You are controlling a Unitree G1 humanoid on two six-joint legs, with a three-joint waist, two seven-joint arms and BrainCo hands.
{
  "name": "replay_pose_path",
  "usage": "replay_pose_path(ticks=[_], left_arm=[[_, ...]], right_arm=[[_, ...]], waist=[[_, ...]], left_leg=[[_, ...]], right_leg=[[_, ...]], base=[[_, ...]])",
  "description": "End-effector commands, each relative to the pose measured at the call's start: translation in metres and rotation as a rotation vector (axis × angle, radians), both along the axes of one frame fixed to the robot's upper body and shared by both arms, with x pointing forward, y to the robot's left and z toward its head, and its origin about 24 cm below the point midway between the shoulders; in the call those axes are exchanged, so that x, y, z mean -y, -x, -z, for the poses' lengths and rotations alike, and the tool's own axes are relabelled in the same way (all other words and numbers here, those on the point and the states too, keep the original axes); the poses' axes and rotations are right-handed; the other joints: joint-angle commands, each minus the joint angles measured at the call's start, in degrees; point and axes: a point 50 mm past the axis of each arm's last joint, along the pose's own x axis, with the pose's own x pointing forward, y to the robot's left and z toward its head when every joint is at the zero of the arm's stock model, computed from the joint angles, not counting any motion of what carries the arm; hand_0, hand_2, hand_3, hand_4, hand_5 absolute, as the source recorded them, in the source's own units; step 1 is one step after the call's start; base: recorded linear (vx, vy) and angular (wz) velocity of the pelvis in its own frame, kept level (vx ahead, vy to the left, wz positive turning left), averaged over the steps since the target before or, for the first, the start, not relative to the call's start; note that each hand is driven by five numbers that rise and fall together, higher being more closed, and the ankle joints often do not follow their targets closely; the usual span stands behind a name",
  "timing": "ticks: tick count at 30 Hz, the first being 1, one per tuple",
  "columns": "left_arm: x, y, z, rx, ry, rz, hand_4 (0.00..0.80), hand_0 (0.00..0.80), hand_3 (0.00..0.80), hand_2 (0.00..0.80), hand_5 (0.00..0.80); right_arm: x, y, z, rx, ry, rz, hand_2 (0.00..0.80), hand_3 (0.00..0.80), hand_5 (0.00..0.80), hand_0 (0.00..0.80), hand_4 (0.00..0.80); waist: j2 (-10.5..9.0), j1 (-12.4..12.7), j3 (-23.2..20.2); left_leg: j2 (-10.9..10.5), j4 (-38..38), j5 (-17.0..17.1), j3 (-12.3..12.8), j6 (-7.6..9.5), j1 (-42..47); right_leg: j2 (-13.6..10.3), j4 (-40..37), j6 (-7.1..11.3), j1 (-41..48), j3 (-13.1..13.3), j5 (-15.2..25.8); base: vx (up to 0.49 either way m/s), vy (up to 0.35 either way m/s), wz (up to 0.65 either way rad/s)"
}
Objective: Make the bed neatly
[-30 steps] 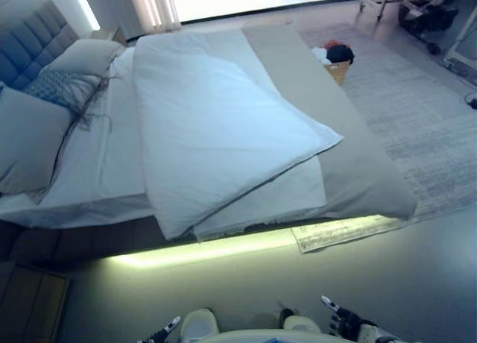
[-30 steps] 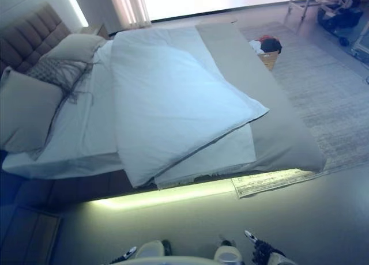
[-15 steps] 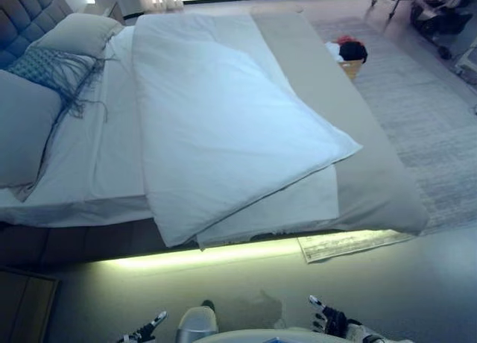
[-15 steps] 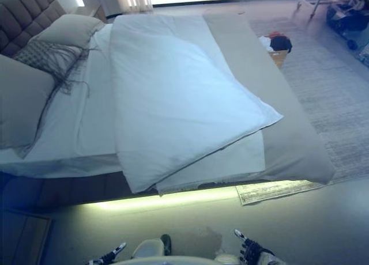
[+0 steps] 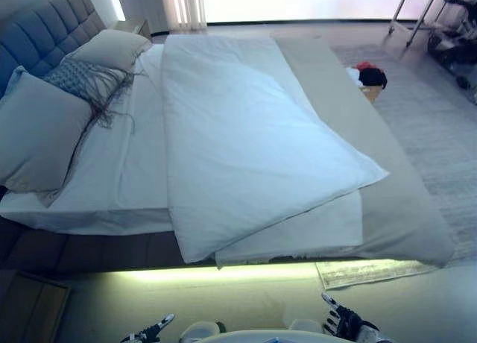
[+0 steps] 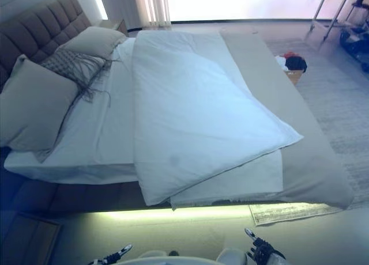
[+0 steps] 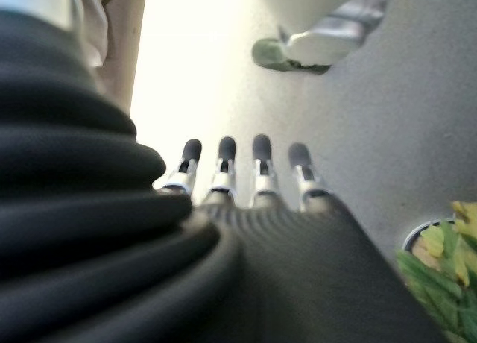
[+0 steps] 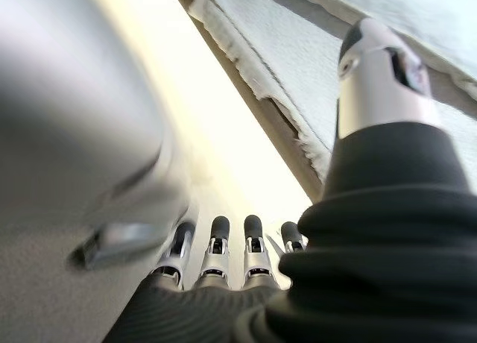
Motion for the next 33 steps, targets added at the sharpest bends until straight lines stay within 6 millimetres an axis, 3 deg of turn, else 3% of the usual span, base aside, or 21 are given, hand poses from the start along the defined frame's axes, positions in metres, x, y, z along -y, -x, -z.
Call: replay_pose_path(ticks=[1, 3, 5, 6, 8, 9, 10, 11, 13, 16, 24, 29, 33], left_arm=[[-0.006, -0.012, -0.003, 0.028, -0.035, 0.019, 0.0, 0.0, 0.0, 0.0, 0.0], [-0.004, -0.019, -0.004, 0.051, -0.038, 0.015, 0.0, 0.0, 0.0, 0.0, 0.0], [0.0, -0.018, -0.003, 0.062, -0.036, -0.001, 0.0, 0.0, 0.0, 0.0, 0.0], [0.002, -0.014, -0.001, 0.062, -0.031, -0.019, 0.0, 0.0, 0.0, 0.0, 0.0], [0.007, -0.007, 0.001, 0.051, -0.012, -0.02, 0.0, 0.0, 0.0, 0.0, 0.0], [0.011, -0.006, 0.002, 0.054, -0.002, -0.007, 0.0, 0.0, 0.0, 0.0, 0.0], [0.014, -0.007, 0.003, 0.059, 0.006, 0.002, 0.0, 0.0, 0.0, 0.0, 0.0], [0.017, -0.008, 0.004, 0.062, 0.015, 0.01, 0.0, 0.0, 0.0, 0.0, 0.0], [0.022, -0.013, 0.004, 0.067, 0.025, 0.029, 0.0, 0.0, 0.0, 0.0, 0.0], [0.015, -0.02, 0.001, 0.067, -0.006, 0.073, 0.0, 0.0, 0.0, 0.0, 0.0], [-0.006, -0.039, -0.009, 0.106, -0.059, 0.042, 0.0, 0.0, 0.0, 0.0, 0.0], [-0.006, -0.05, -0.012, 0.191, -0.035, -0.002, 0.0, 0.0, 0.0, 0.0, 0.0], [-0.008, -0.061, -0.016, 0.263, -0.025, 0.01, 0.0, 0.0, 0.0, 0.0, 0.0]], right_arm=[[0.002, -0.022, -0.006, 0.099, -0.017, 0.064, 0.0, 0.0, 0.0, 0.0, 0.0], [0.001, -0.03, -0.007, 0.108, -0.014, 0.072, 0.0, 0.0, 0.0, 0.0, 0.0], [0.0, -0.031, -0.007, 0.086, -0.008, 0.067, 0.0, 0.0, 0.0, 0.0, 0.0], [0.0, -0.03, -0.007, 0.075, 0.003, 0.063, 0.0, 0.0, 0.0, 0.0, 0.0], [0.002, -0.03, -0.008, 0.084, 0.022, 0.062, 0.0, 0.0, 0.0, 0.0, 0.0], [0.006, -0.034, -0.01, 0.105, 0.025, 0.069, 0.0, 0.0, 0.0, 0.0, 0.0], [0.009, -0.038, -0.012, 0.131, 0.021, 0.085, 0.0, 0.0, 0.0, 0.0, 0.0], [0.011, -0.043, -0.014, 0.158, 0.018, 0.102, 0.0, 0.0, 0.0, 0.0, 0.0], [0.014, -0.061, -0.022, 0.259, -0.008, 0.166, 0.0, 0.0, 0.0, 0.0, 0.0], [0.015, -0.083, -0.032, 0.375, -0.051, 0.318, 0.0, 0.0, 0.0, 0.0, 0.0], [0.041, -0.099, -0.048, 0.511, -0.088, 0.689, 0.0, 0.0, 0.0, 0.0, 0.0], [0.069, -0.114, -0.069, 0.541, -0.023, 0.784, 0.0, 0.0, 0.0, 0.0, 0.0], [0.089, -0.124, -0.085, 0.577, 0.026, 0.816, 0.0, 0.0, 0.0, 0.0, 0.0]], waist=[[-0.89, -3.0, 5.5], [-0.67, -3.7, 5.9], [-0.73, -3.6, 5.4], [-0.68, -3.7, 4.8], [-0.41, -3.9, 4.5], [-0.51, -3.4, 5.0], [-0.42, -2.8, 5.5], [-0.06, -2.6, 5.9], [0.88, -2.0, 6.7], [0.87, -1.9, 8.6], [1.04, -2.6, 11.5], [1.82, -0.9, 14.0], [2.48, -0.3, 16.5]], left_leg=[[-2.6, 1.9, -1.9, -1.2, 0.0, -1.0], [-2.5, 2.9, -4.0, -1.8, -0.11, 0.3], [-2.2, 5.1, -5.2, -1.2, -0.29, 0.9], [-1.5, 7.5, -5.6, -0.3, -1.19, 1.7], [1.0, 15.4, -1.5, 1.4, -3.78, 0.4], [2.7, 21.8, 2.7, 1.9, -5.51, -3.7], [3.8, 23.3, 4.3, 1.8, -6.29, -6.8], [5.1, 22.5, 4.6, 1.6, -6.77, -8.0], [8.7, 8.3, 5.7, 0.5, -7.13, -7.2], [8.2, 7.8, 4.3, -1.5, -6.92, -8.8], [8.5, 13.0, 0.6, 1.8, -6.64, -11.3], [10.1, 16.7, -0.8, 5.4, -7.25, -13.9], [11.2, 20.3, -1.7, 4.6, -7.77, -18.1]], right_leg=[[1.0, -15.9, 2.69, -1.8, 1.4, 15.2], [1.0, -15.4, 2.84, -2.7, 2.6, 15.2], [0.5, -15.1, 2.65, -0.6, 1.8, 13.6], [0.8, -13.8, 2.35, 0.5, 0.8, 13.0], [1.4, -13.3, 0.57, 2.7, -0.9, 11.3], [1.3, -13.8, -0.51, 4.8, -1.6, 10.4], [1.1, -14.2, -0.87, 6.5, -1.9, 9.7], [1.2, -14.3, -0.89, 7.9, -2.1, 8.9], [0.8, -13.5, 0.26, 8.4, -1.2, 7.2], [-0.9, -10.0, 1.14, 6.1, -0.1, 5.7], [-5.1, -9.2, 3.9, 2.0, -1.2, 8.8], [-8.4, -8.5, 4.81, -0.2, -6.2, 10.8], [-8.9, -6.7, 4.9, -3.3, -5.6, 10.4]], base=[[0.241, -0.22, 0.43], [0.255, -0.181, 0.6], [0.309, -0.177, 0.6], [0.361, -0.156, 0.57], [0.311, -0.115, 0.47], [0.234, -0.07, 0.41], [0.211, -0.007, 0.38], [0.203, 0.134, 0.32], [0.145, 0.221, 0.05], [0.054, 0.111, -0.24], [0.032, 0.017, -0.22], [-0.003, -0.018, -0.26], [-0.041, -0.076, -0.42]])
